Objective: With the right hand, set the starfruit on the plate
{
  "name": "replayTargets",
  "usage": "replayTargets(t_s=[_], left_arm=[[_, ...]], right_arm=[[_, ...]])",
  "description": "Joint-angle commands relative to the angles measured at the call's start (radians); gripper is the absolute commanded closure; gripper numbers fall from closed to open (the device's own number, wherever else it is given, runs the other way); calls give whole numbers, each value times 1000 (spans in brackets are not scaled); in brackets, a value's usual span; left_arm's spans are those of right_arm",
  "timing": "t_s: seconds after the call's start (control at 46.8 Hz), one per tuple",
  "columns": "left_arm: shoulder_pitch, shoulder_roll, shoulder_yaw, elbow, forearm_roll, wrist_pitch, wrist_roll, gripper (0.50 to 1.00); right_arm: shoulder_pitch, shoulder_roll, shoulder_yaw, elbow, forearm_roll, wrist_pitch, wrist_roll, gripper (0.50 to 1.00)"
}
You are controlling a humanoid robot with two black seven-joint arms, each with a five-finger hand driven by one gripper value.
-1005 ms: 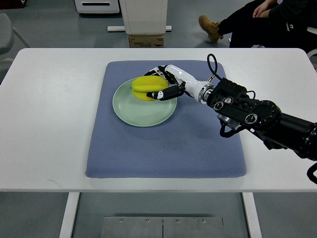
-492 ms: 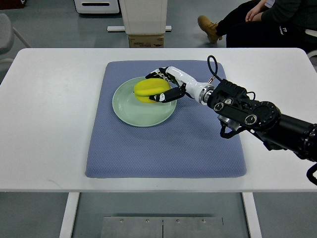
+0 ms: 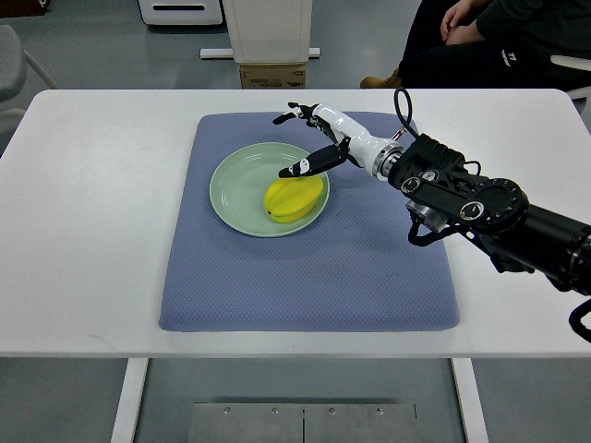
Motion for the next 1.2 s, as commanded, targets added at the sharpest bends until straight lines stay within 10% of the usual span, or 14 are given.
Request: replayTargets(t_s=[0.0, 1.176], left_arm=[[0, 0, 0, 0, 0, -1, 0, 500], [0, 0, 0, 0, 0, -1, 0, 500]], right_arm=[[-9, -5, 77, 6, 5, 3, -2, 500], [-319, -212, 526, -80, 588, 149, 1, 500]])
